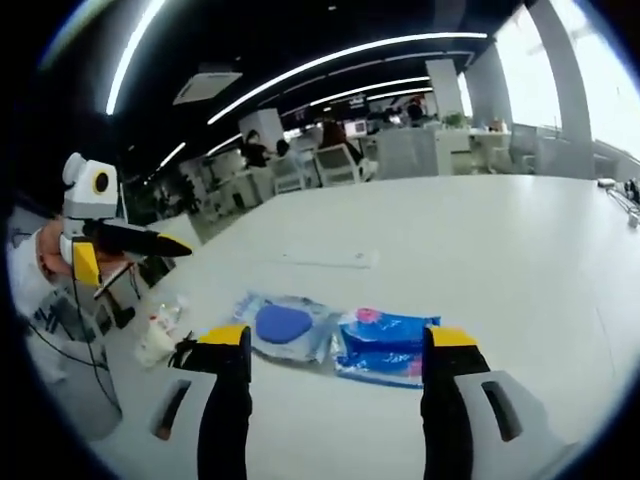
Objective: Arrange the tabletop items into an orderly group along one side of the table until the central work area is clear of visible clutter.
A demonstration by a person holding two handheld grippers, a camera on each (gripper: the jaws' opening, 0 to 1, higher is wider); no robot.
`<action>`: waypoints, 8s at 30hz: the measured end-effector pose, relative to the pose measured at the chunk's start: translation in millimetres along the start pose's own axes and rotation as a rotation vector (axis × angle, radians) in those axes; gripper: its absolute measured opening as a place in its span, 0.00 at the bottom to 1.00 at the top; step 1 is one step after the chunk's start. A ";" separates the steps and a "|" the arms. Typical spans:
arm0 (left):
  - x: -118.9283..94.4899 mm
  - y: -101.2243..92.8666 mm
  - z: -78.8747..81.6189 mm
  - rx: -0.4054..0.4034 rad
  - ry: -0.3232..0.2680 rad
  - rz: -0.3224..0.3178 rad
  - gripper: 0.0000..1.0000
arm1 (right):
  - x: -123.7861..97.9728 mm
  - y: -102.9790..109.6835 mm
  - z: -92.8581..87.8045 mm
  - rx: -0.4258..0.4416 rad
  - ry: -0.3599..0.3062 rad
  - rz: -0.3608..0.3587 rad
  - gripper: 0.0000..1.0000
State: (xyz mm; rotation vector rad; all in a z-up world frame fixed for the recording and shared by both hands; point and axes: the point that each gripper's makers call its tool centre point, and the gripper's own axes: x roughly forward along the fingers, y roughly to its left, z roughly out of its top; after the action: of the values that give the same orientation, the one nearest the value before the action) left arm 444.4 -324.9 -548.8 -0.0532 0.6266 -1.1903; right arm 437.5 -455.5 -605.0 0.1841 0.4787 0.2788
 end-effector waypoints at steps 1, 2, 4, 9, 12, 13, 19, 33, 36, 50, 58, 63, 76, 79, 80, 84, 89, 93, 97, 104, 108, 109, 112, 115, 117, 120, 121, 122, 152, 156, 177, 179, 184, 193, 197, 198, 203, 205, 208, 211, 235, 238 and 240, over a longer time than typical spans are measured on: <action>-7.2 -0.4 -0.2 0.005 -0.005 0.002 0.86 | -0.8 4.0 1.3 0.001 -0.006 0.007 0.67; -11.8 -0.4 -0.1 0.006 -0.011 0.003 0.86 | -1.5 8.6 2.4 -0.001 -0.011 0.011 0.67; -24.4 1.4 -0.6 0.004 -0.025 0.010 0.86 | -1.7 15.9 1.9 -0.009 -0.009 0.015 0.67; -59.2 11.1 -8.0 0.014 -0.040 0.050 0.86 | -0.1 37.9 -0.5 -0.020 -0.003 0.043 0.66; -84.1 19.5 -16.1 0.006 -0.048 0.076 0.86 | 2.6 55.4 -2.0 -0.025 -0.001 0.069 0.65; -90.7 22.0 -18.6 0.009 -0.050 0.085 0.86 | 3.8 60.1 -3.1 -0.031 0.004 0.075 0.65; -139.9 40.4 -40.3 -0.017 -0.064 0.159 0.86 | 14.4 96.9 -7.2 -0.055 0.018 0.129 0.64; -223.4 63.5 -72.4 -0.039 -0.105 0.252 0.85 | 39.5 180.5 -7.2 -0.116 0.038 0.256 0.63; -235.4 65.1 -78.7 -0.043 -0.109 0.259 0.85 | 42.5 192.5 -6.6 -0.142 0.047 0.277 0.63; -276.0 82.6 -100.6 -0.093 -0.136 0.306 0.85 | 63.3 229.5 -3.5 -0.194 0.087 0.366 0.64; -287.2 97.1 -120.7 -0.124 -0.133 0.321 0.87 | 79.9 253.1 -20.6 -0.224 0.153 0.442 0.64; -290.2 103.2 -134.2 -0.140 -0.126 0.324 0.87 | 92.1 267.9 -34.7 -0.236 0.198 0.494 0.64; -292.8 121.4 -166.9 -0.219 -0.121 0.336 0.88 | 124.3 311.6 -82.8 -0.288 0.351 0.673 0.60; -290.5 126.5 -176.1 -0.227 -0.103 0.340 0.88 | 131.8 317.7 -92.7 -0.299 0.388 0.710 0.57; -290.1 127.8 -178.0 -0.236 -0.101 0.339 0.88 | 133.6 320.2 -94.7 -0.297 0.395 0.725 0.57; -288.4 134.1 -185.6 -0.263 -0.101 0.337 0.88 | 142.8 328.0 -106.7 -0.312 0.445 0.784 0.51; -287.4 142.6 -191.4 -0.288 -0.103 0.345 0.87 | 151.0 334.7 -118.7 -0.309 0.498 0.846 0.43; -284.7 148.2 -194.3 -0.296 -0.096 0.352 0.87 | 154.8 338.1 -130.7 -0.307 0.547 0.894 0.39; -282.4 152.6 -194.6 -0.302 -0.099 0.356 0.87 | 156.2 341.9 -138.7 -0.310 0.579 0.937 0.36; -280.6 155.1 -194.6 -0.315 -0.104 0.364 0.86 | 157.5 342.3 -145.3 -0.308 0.615 0.981 0.20; -279.1 155.3 -195.5 -0.318 -0.105 0.366 0.86 | 152.5 344.1 -145.8 -0.296 0.628 1.014 0.08; -278.9 155.1 -195.8 -0.318 -0.103 0.368 0.85 | 151.4 343.8 -146.4 -0.305 0.630 1.018 0.07; -278.3 154.9 -197.4 -0.320 -0.102 0.368 0.85 | 147.6 344.1 -146.9 -0.302 0.643 1.029 0.05; -278.3 152.9 -196.3 -0.318 -0.107 0.368 0.85 | 134.7 346.0 -146.4 -0.295 0.670 1.066 0.03; -279.1 152.8 -195.9 -0.317 -0.110 0.371 0.85 | 129.0 346.0 -147.1 -0.310 0.676 1.083 0.01; -281.1 151.9 -194.6 -0.319 -0.121 0.375 0.84 | 114.7 351.7 -143.9 -0.283 0.693 1.123 0.00; -282.3 151.9 -194.5 -0.319 -0.123 0.376 0.84 | 113.1 351.6 -143.6 -0.289 0.693 1.117 0.00; -282.5 151.5 -194.4 -0.318 -0.125 0.376 0.84 | 110.0 352.3 -144.1 -0.297 0.696 1.121 0.00; -281.1 140.3 -186.7 -0.318 -0.189 0.355 0.83 | 153.4 281.9 -5.8 -0.764 0.548 0.752 0.00; -281.0 140.7 -187.1 -0.321 -0.193 0.355 0.83 | 167.3 269.6 -9.9 -0.890 0.605 0.711 0.00; -278.4 147.0 -194.5 -0.351 -0.203 0.358 0.82 | 203.6 241.2 -44.1 -1.223 0.816 0.706 0.00; -278.8 146.6 -194.6 -0.355 -0.203 0.358 0.82 | 205.9 239.1 -46.3 -1.261 0.826 0.703 0.00; -280.4 147.0 -196.3 -0.361 -0.203 0.362 0.82 | 211.0 234.5 -54.8 -1.304 0.864 0.707 0.00; -281.6 147.6 -197.8 -0.372 -0.211 0.370 0.81 | 214.6 232.7 -61.4 -1.352 0.898 0.717 0.00; -280.7 146.4 -199.1 -0.377 -0.212 0.369 0.81 | 215.9 230.6 -61.7 -1.387 0.901 0.712 0.00; -280.3 146.0 -199.3 -0.377 -0.212 0.369 0.81 | 214.4 232.0 -62.2 -1.389 0.902 0.711 0.00; -278.8 144.7 -199.3 -0.378 -0.212 0.366 0.81 | 213.4 232.7 -64.1 -1.387 0.905 0.716 0.00; -278.8 145.0 -198.7 -0.379 -0.214 0.366 0.81 | 213.2 232.0 -64.6 -1.390 0.906 0.715 0.00; -278.5 145.3 -199.0 -0.379 -0.213 0.365 0.81 | 211.9 232.0 -66.4 -1.382 0.910 0.720 0.00; -278.1 145.3 -199.3 -0.381 -0.213 0.366 0.81 | 212.0 231.1 -66.8 -1.378 0.910 0.718 0.00; -275.8 143.0 -197.7 -0.383 -0.218 0.365 0.80 | 214.7 227.1 -66.8 -1.362 0.884 0.690 0.10; -276.0 142.2 -197.5 -0.380 -0.215 0.365 0.80 | 215.7 226.1 -66.4 -1.362 0.880 0.683 0.10; -276.3 141.9 -197.0 -0.381 -0.218 0.365 0.80 | 216.6 225.3 -65.5 -1.364 0.876 0.675 0.10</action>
State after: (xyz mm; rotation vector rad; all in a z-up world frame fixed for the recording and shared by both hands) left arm 408.1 28.1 -645.4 -0.3709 0.6310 -0.6907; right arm 540.9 -169.0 -700.8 -1.1852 0.9753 1.3034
